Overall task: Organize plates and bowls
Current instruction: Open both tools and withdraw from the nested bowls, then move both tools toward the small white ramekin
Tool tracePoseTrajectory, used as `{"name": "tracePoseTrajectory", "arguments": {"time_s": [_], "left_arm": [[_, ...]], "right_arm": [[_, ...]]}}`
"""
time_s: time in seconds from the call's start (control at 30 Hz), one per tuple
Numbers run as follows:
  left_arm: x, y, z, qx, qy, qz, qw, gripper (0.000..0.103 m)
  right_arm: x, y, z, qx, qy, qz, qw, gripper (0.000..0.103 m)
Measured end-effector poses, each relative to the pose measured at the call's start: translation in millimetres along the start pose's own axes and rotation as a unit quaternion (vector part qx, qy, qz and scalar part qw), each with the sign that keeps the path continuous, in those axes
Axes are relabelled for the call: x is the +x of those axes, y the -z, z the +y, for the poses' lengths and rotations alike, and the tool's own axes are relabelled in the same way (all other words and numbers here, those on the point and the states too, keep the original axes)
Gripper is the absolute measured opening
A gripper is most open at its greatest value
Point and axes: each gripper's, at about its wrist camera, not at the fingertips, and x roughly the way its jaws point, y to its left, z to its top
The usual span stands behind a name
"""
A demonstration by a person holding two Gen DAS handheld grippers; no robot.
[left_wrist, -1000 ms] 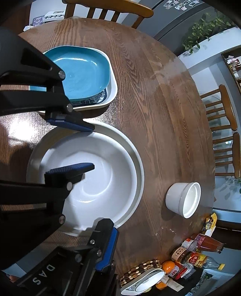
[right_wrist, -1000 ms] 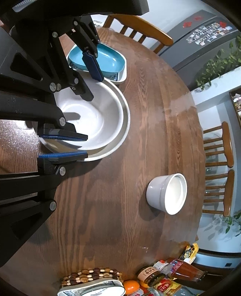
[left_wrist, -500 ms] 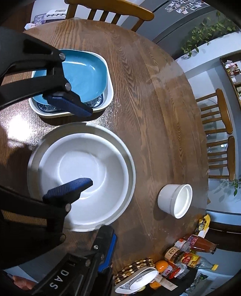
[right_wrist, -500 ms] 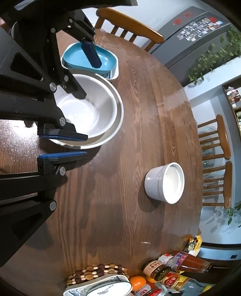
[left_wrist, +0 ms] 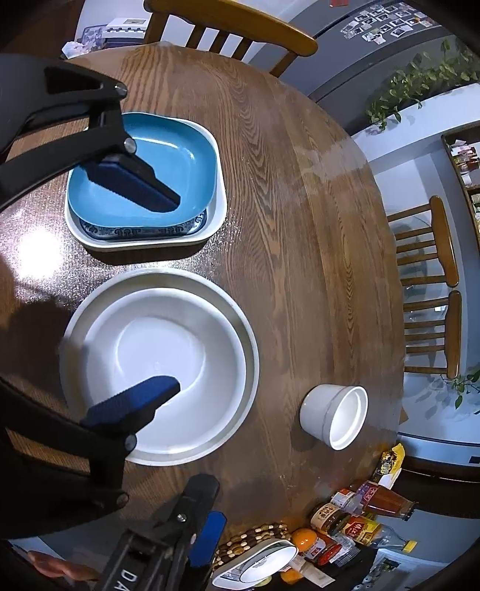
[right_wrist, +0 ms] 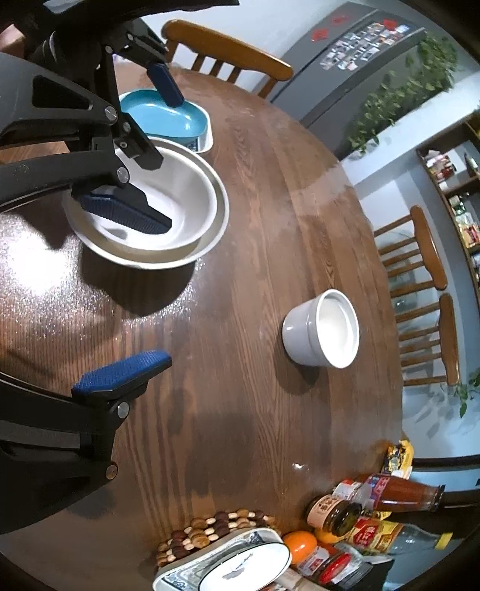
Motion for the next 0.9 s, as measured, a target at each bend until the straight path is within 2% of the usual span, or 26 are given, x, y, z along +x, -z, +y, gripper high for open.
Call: {"name": "tracePoseTrajectory", "arguments": {"time_s": [0.2, 0.3, 0.4, 0.5, 0.77, 0.9], "left_arm": [[-3.3, 0.5, 0.8, -0.004, -0.004, -0.001, 1.0000, 0.091], [-5.1, 0.6, -0.9, -0.005, -0.008, -0.004, 0.9999, 0.102], [-6.7, 0.6, -3.2, -0.004, -0.010, -0.005, 0.9999, 0.102], [-7.7, 0.2, -6.7, 0.001, -0.012, -0.007, 0.9999, 0.102], [-13.4, -1.0, -14.9, 0.007, -0.018, -0.014, 0.9997, 0.102], [-16.7, -3.1, -19.6, 0.010, -0.019, -0.018, 0.9996, 0.102]], "right_arm": [[-2.0, 1.9, -7.4, 0.012, -0.014, 0.003, 1.000, 0.067], [-4.7, 3.2, -10.4, 0.015, -0.019, 0.000, 1.000, 0.067], [-7.7, 3.8, -13.9, 0.018, -0.025, -0.004, 1.000, 0.068], [-12.0, 5.1, -16.9, 0.021, -0.028, -0.013, 0.999, 0.075], [-19.8, 5.1, -27.2, 0.025, -0.028, -0.019, 0.999, 0.084], [-21.0, 4.6, -31.1, 0.022, -0.038, -0.014, 0.999, 0.084]]}}
